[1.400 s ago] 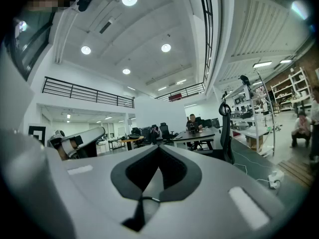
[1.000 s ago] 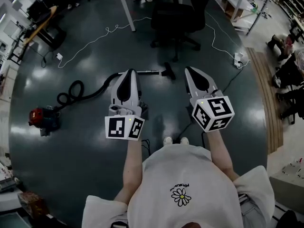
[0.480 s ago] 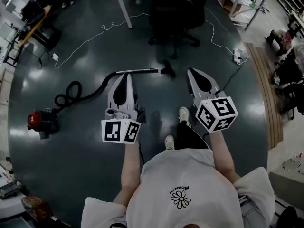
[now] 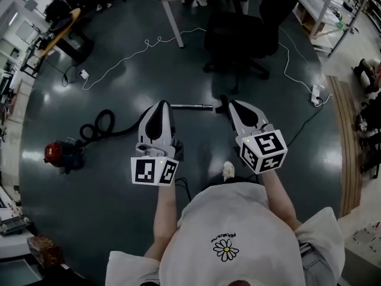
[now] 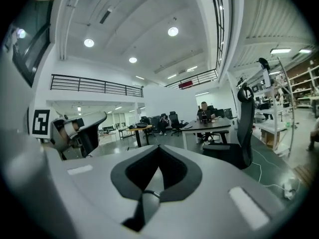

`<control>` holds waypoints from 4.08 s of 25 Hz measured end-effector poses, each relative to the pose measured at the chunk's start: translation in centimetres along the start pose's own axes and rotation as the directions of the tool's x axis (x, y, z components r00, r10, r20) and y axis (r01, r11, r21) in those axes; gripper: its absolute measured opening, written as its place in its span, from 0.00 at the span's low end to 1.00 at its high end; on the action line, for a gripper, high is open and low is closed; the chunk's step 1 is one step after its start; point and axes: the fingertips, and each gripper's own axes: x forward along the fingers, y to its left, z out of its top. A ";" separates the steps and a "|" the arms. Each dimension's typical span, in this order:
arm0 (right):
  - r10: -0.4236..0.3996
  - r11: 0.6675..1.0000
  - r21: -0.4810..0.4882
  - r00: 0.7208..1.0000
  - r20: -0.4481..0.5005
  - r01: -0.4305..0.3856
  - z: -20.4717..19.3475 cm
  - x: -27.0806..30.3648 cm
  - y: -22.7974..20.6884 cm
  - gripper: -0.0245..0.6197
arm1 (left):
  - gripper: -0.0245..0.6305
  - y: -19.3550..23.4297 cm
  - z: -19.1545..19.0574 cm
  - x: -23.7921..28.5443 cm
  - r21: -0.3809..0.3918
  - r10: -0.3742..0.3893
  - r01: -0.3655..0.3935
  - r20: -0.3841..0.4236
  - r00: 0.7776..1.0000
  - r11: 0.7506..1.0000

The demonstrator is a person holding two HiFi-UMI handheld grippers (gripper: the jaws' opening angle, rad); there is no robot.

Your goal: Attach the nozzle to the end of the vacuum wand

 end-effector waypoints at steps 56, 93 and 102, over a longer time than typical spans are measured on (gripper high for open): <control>0.412 0.835 0.090 0.508 -0.756 -0.543 -79.3 51.3 -37.9 0.27 | 0.42 30.2 -107.2 13.6 -0.309 -0.445 0.898 -0.883 -0.149 0.312; 0.015 0.598 -0.334 0.427 -0.904 -0.729 -90.7 51.0 -36.1 0.34 | 0.33 30.9 -114.3 9.5 -0.287 -0.462 0.905 -0.879 -0.117 0.315; 0.001 0.593 -0.396 0.493 -0.870 -0.701 -89.4 52.0 -36.4 0.34 | 0.34 30.2 -113.9 10.1 -0.300 -0.492 0.904 -0.862 -0.120 0.306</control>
